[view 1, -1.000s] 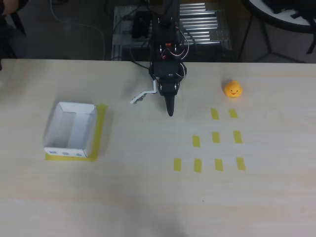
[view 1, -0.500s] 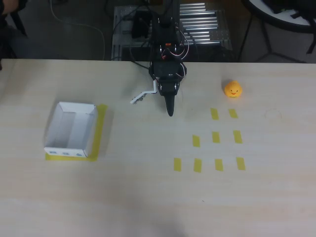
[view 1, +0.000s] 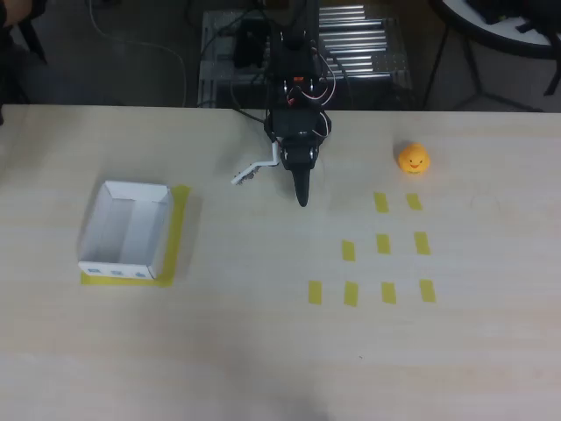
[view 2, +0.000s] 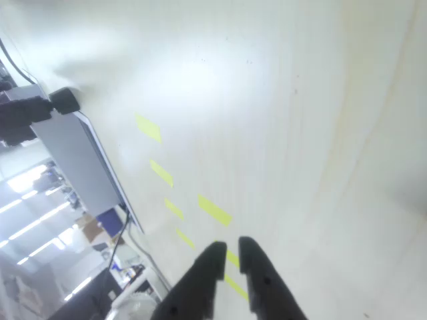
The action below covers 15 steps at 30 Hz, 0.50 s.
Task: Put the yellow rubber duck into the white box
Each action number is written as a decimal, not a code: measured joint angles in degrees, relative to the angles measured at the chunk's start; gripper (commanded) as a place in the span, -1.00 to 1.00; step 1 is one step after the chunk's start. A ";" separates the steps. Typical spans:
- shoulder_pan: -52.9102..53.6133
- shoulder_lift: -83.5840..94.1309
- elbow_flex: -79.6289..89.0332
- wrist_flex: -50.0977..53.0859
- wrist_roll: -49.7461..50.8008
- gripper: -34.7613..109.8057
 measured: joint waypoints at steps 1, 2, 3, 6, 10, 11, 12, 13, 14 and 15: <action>0.26 0.00 0.00 -0.09 0.00 -0.52; 0.44 0.00 0.00 -0.35 0.00 -0.52; 0.79 -0.09 0.00 -0.97 0.00 -0.52; 2.20 -1.76 -0.53 -2.81 -0.26 -0.52; 3.69 -9.23 -5.10 -3.60 -0.70 -0.52; 3.78 -11.25 -7.38 -3.60 -0.70 -0.52; 3.87 -12.83 -9.76 -3.60 -0.70 -0.52; 3.96 -14.41 -12.39 -3.60 -0.70 -0.52; 4.22 -16.17 -15.12 -3.60 -0.70 -0.52; 4.57 -18.19 -17.93 -3.60 -0.70 -0.52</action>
